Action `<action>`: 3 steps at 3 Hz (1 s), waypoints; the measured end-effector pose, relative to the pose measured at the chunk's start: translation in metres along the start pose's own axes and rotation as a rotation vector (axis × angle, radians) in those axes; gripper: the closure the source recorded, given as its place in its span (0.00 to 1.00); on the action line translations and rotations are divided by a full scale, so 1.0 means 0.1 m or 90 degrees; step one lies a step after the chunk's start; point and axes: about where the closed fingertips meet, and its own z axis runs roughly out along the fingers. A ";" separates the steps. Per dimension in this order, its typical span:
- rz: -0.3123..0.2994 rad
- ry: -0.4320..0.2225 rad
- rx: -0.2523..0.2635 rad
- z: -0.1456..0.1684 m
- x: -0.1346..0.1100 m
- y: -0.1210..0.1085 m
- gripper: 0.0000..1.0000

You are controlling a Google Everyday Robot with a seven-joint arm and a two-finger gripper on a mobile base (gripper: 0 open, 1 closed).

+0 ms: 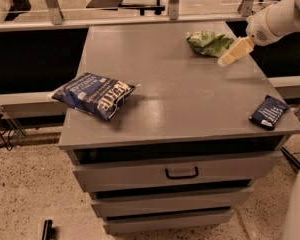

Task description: Move green jalapeno chip bag near rxbar blueberry

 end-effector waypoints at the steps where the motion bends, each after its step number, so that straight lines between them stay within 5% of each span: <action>1: 0.004 -0.003 -0.005 0.13 0.02 0.01 0.00; 3: 0.005 0.001 -0.009 0.28 0.10 -0.01 0.38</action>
Offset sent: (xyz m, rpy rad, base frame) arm 0.0195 -0.0017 -0.0239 0.0035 0.0083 -0.0041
